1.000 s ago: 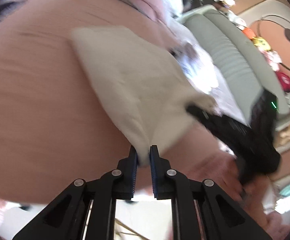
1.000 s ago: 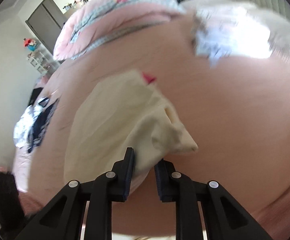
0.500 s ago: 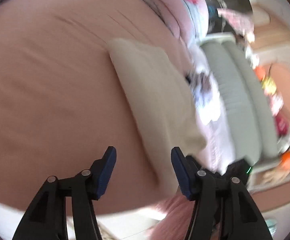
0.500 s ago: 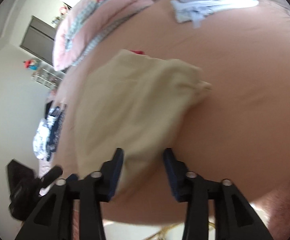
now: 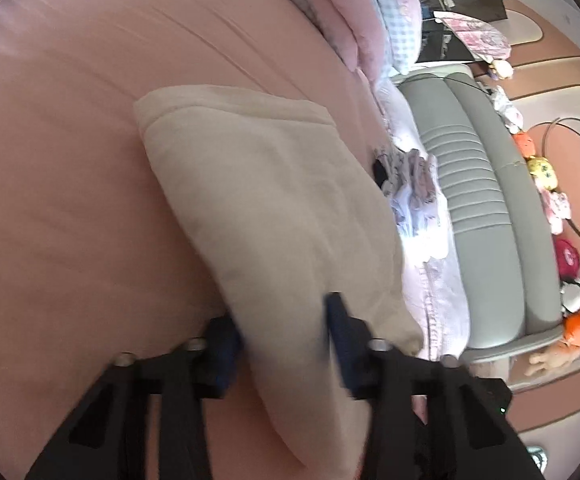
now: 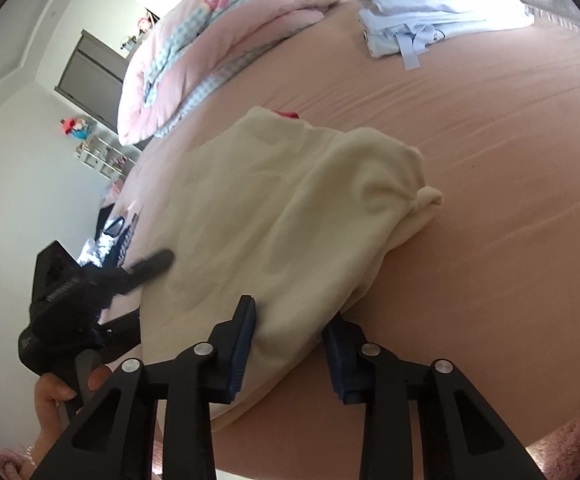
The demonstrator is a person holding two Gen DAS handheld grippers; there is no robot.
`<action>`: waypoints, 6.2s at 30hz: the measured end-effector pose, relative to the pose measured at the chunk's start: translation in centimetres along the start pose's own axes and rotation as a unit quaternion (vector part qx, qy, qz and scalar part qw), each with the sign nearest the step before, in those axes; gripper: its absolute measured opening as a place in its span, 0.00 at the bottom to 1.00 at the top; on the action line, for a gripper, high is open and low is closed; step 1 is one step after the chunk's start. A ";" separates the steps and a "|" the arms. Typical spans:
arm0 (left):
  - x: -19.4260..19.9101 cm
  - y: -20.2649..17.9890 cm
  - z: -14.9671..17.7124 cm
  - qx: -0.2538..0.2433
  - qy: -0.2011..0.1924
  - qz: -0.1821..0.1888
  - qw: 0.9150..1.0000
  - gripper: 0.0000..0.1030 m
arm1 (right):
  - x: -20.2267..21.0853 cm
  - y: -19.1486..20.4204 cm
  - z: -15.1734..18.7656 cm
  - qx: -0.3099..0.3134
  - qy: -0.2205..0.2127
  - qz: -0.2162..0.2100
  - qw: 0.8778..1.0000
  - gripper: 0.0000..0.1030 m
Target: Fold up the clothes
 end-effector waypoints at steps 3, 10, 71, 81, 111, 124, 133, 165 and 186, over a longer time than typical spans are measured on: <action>1.3 -0.3 0.6 -0.026 -0.015 -0.020 0.999 0.20 | -0.4 0.9 -0.8 0.000 -0.002 -0.012 1.000 0.28; 4.5 -1.4 3.8 -0.064 -0.043 -0.067 0.995 0.18 | -0.6 2.8 -1.9 0.043 0.024 -0.021 0.999 0.28; 5.5 6.0 -3.5 -0.078 0.014 0.002 0.997 0.65 | 0.3 -0.6 0.9 0.039 0.053 0.057 0.996 0.55; 4.9 4.8 -1.2 -0.137 0.015 -0.019 0.990 0.76 | -1.4 0.2 1.0 0.037 0.072 0.026 0.996 0.48; 6.2 3.6 1.5 -0.172 0.013 -0.055 0.983 0.33 | -2.3 2.7 1.3 0.101 0.062 0.082 0.990 0.30; 6.5 4.5 1.3 -0.132 0.024 -0.026 0.991 0.34 | -1.0 0.9 1.4 0.043 0.074 0.051 0.995 0.34; 8.9 3.1 0.0 -0.174 -0.043 -0.055 0.982 0.32 | 1.6 4.3 0.8 0.148 0.016 0.067 0.987 0.19; 3.3 -12.8 0.0 -0.252 -0.002 -0.002 0.968 0.27 | 8.6 0.6 -8.9 0.027 -0.022 0.042 0.999 0.14; -22.4 -31.2 -11.5 -0.263 0.004 0.060 0.963 0.27 | 9.5 -16.0 -39.1 0.037 -0.112 0.116 0.986 0.14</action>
Point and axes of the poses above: each gripper's, at about its wrist camera, not at the fingertips, and x roughly against the way its jaws point, y to its left, z to its underside, the point moved 10 cm from there along -x, roughly the way its jaws point, and after that the axes turned 2 degrees about -y, right-handed, at the moved point
